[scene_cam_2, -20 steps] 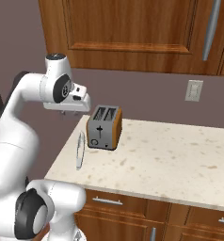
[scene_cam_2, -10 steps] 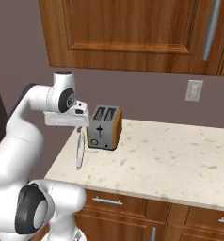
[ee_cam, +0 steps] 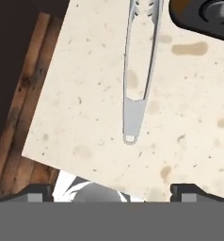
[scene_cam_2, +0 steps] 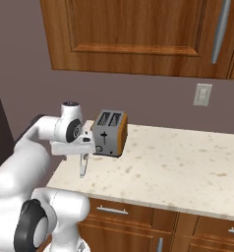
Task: Pick up the tongs from the counter and place them near the plate next to the oven.
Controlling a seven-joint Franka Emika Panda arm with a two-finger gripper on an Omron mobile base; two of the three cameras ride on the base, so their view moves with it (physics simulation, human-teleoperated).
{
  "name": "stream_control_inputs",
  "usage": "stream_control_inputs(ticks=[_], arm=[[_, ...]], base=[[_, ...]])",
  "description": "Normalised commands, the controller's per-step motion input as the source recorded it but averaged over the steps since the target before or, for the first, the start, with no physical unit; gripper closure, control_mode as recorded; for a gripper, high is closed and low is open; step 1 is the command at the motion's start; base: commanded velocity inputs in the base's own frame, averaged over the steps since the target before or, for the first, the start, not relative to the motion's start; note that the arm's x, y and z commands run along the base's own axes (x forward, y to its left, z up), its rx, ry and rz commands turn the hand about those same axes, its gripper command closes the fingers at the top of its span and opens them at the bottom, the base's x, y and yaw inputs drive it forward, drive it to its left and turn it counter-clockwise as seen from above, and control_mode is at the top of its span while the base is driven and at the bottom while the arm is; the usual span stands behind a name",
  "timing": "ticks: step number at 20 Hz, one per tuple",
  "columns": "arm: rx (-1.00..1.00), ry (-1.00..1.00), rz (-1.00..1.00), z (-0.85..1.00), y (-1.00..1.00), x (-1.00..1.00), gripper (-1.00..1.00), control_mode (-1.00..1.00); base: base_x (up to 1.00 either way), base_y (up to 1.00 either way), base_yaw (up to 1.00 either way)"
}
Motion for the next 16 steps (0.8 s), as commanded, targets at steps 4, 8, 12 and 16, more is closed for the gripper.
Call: stream_control_inputs(ticks=[4,8,12,16], arm=[[-0.04,-0.09,0.06,-1.00,0.00,0.01,-1.00,-1.00],[-0.03,-0.08,0.05,-0.82,0.00,0.27,-1.00,-1.00],[0.00,0.01,0.00,-0.03,0.00,0.64,-1.00,-1.00],[0.02,0.06,-0.04,0.00,0.00,0.51,-1.00,-1.00]], base=[[0.00,0.00,0.00],[0.00,0.00,0.00],[0.00,0.00,0.00],[0.00,0.00,0.00]])
